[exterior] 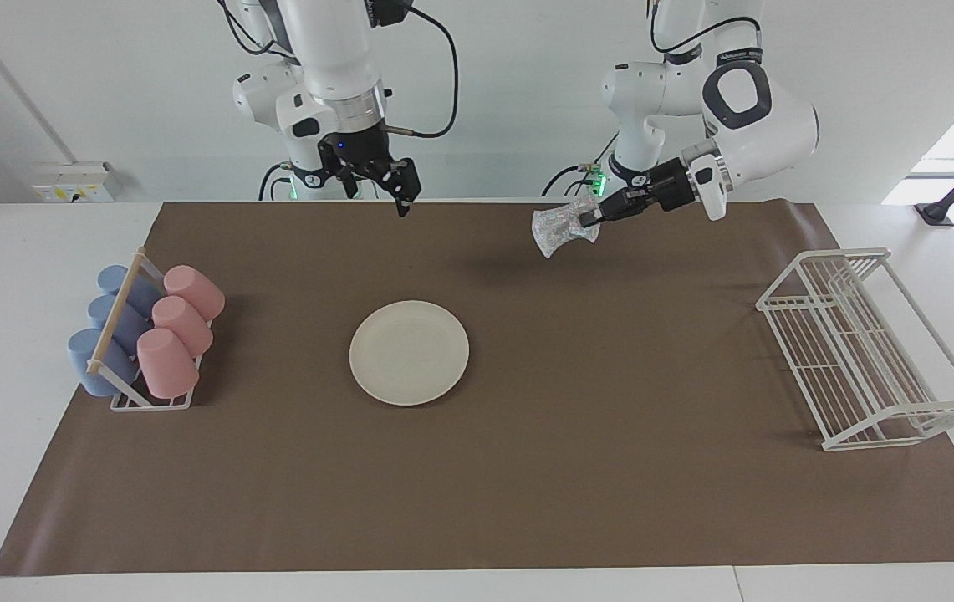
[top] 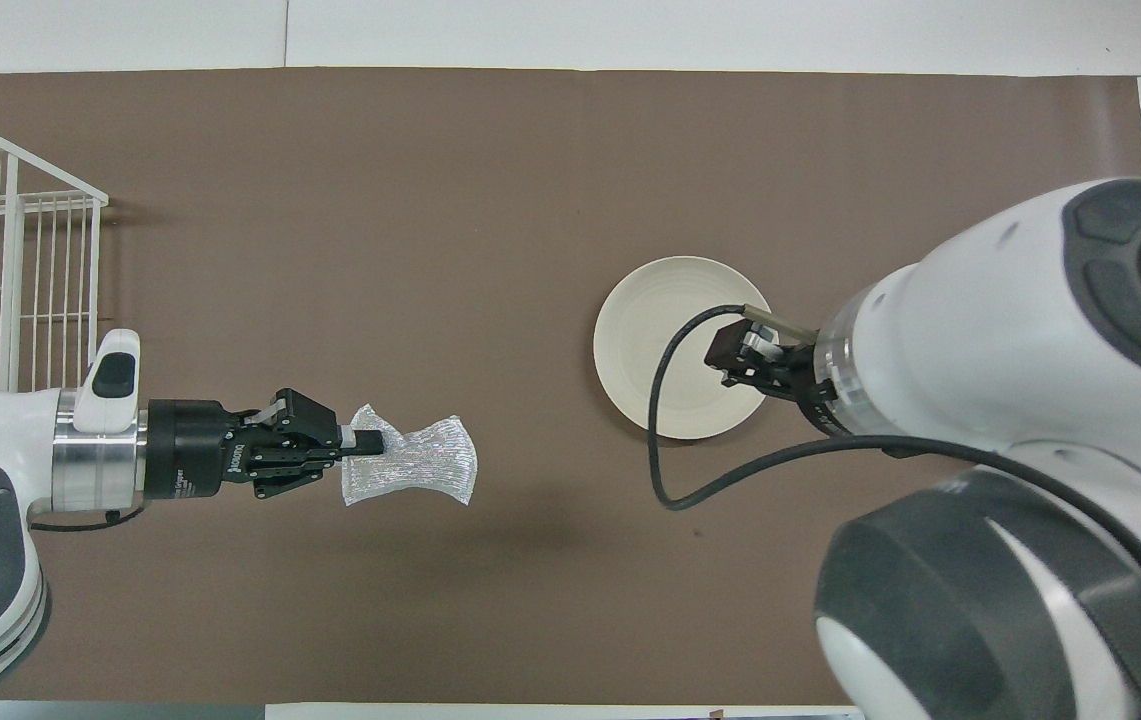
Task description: Wipe plate with sponge
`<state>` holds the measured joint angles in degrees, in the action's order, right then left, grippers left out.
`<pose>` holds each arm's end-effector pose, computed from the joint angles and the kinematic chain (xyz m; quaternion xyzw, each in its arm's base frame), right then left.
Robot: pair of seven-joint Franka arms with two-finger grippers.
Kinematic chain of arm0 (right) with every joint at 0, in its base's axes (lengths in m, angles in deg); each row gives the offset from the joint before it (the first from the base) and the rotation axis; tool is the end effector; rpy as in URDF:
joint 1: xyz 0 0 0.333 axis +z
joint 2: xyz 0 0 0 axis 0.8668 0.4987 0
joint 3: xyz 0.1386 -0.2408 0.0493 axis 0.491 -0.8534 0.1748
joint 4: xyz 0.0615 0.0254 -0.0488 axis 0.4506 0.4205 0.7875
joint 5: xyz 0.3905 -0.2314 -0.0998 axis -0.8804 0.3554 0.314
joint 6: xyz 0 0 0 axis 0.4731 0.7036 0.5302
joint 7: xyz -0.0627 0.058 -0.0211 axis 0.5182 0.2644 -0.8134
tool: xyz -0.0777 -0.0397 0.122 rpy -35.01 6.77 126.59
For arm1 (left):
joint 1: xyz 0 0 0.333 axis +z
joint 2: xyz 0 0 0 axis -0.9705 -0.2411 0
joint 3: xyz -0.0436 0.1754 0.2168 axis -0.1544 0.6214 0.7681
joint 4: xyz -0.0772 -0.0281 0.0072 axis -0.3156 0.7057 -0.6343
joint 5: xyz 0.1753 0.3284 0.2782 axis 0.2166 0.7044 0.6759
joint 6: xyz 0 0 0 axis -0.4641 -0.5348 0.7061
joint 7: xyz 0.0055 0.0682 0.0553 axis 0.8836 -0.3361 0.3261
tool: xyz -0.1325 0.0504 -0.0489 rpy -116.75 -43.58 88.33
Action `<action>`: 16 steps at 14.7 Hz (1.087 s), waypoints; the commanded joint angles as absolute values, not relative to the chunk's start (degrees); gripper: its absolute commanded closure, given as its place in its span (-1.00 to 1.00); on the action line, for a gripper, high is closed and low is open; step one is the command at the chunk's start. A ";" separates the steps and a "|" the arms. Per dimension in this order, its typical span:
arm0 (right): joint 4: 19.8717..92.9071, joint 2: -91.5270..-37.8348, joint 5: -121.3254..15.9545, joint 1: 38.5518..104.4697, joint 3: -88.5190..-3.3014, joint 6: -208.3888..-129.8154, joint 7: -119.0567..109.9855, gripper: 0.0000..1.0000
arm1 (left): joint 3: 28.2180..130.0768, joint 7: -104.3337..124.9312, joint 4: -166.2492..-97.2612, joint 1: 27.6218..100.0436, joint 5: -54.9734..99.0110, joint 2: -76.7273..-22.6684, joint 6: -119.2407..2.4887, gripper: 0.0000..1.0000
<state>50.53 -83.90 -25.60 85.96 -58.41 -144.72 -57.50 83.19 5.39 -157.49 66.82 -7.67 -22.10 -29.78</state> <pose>0.5687 0.2219 0.5223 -0.9767 0.2120 0.0243 0.0245 0.5079 -0.1657 0.3736 0.8805 0.2009 -0.1273 0.4101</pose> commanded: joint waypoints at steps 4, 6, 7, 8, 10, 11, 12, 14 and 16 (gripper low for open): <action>52.04 -84.94 -24.64 71.45 -57.86 -144.75 -31.30 -1.00 | 82.70 19.34 -141.51 67.97 23.36 -31.18 -25.04 1.00; 51.87 -84.68 -24.64 68.97 -57.86 -144.76 -24.08 -1.00 | 82.70 21.22 -134.48 67.53 33.83 -34.26 -19.17 1.00; 51.52 -84.51 -24.73 67.05 -57.86 -144.58 -20.31 -1.00 | 82.27 21.22 -130.96 67.26 39.97 -35.67 -15.57 1.00; 51.25 -84.33 -24.91 64.77 -57.86 -144.49 -16.18 -1.00 | 82.09 21.22 -128.58 66.13 46.39 -36.64 -12.22 1.00; 50.64 -83.63 -25.00 61.24 -57.42 -144.14 -9.83 -1.00 | 82.09 21.14 -125.84 63.58 57.21 -37.35 -8.25 1.00; 50.37 -83.36 -25.08 60.97 -56.72 -144.14 -10.16 -1.00 | 82.00 21.05 -125.57 63.40 61.87 -37.61 -7.10 1.00; 49.50 -83.01 -24.91 60.18 -55.50 -144.23 -10.25 -1.00 | 82.00 21.05 -125.48 62.52 67.05 -37.62 -6.83 1.00; 48.53 -82.49 -24.82 58.77 -54.00 -144.32 -10.34 -1.00 | 82.00 20.96 -124.95 61.11 75.50 -38.23 -6.22 1.00; 49.14 -83.01 -24.91 58.59 -53.03 -143.88 -12.17 -1.00 | 82.00 20.87 -122.85 60.58 84.46 -40.85 -6.13 1.00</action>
